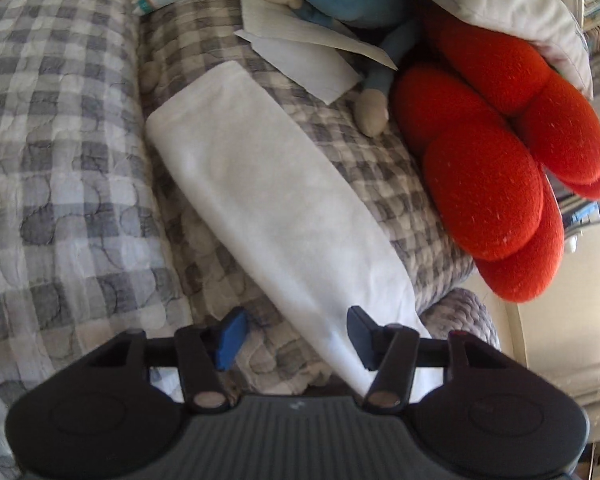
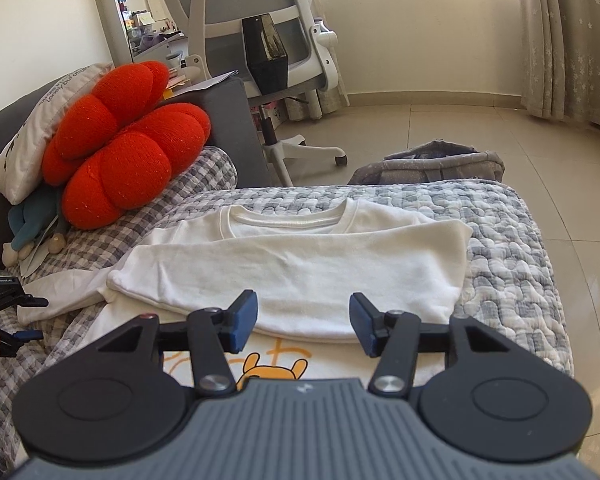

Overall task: Fold clothes
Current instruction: 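Grasp the remaining sleeve with the left gripper and lift it, then fold the sleeve back along the folded side with the left gripper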

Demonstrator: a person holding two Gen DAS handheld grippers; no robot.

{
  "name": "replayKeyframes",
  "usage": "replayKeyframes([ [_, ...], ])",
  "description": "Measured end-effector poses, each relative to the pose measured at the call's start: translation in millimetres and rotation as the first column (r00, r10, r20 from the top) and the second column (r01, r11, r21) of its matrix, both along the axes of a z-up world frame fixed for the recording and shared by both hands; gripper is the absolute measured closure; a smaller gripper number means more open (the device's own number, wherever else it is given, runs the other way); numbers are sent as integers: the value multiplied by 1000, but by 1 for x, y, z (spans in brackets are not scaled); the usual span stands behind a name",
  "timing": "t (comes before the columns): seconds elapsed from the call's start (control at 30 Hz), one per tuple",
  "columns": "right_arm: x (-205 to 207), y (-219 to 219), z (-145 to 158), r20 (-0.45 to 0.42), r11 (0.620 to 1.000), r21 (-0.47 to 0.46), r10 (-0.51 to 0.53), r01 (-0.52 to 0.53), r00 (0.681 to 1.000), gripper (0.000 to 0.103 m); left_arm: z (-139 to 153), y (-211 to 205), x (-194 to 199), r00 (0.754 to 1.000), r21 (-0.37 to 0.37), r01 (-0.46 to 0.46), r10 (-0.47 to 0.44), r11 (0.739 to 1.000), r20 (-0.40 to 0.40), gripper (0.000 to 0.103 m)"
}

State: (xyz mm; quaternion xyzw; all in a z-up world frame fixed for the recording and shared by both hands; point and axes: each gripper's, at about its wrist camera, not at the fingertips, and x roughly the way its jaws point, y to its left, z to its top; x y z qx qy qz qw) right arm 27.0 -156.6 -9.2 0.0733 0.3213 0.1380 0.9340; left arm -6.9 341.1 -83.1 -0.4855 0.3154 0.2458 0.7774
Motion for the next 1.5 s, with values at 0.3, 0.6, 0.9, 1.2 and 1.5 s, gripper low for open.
replayKeyframes([
  [0.3, -1, -1, -7, -19, 1000, 0, 1, -1, 1000, 48, -10, 20, -18, 964, -15, -253, 253, 967, 87, 81],
  [0.6, -2, -5, -8, -19, 1000, 7, -8, 8, 1000, 48, 37, -2, -19, 950, 173, -241, 196, 955, 244, 96],
  [0.9, 0, -5, -7, -19, 999, 28, -15, 16, 1000, 48, 110, -60, 5, 901, 325, -80, -71, 942, 428, 96],
  [1.2, 0, -12, -6, -22, 997, 65, -31, 32, 999, 48, 146, -135, 38, 800, 373, 141, -327, 917, 504, 96],
  [1.5, 0, -25, -8, -29, 992, 105, -71, 74, 997, 48, 131, -214, 62, 718, 427, 364, -541, 828, 438, 96],
])
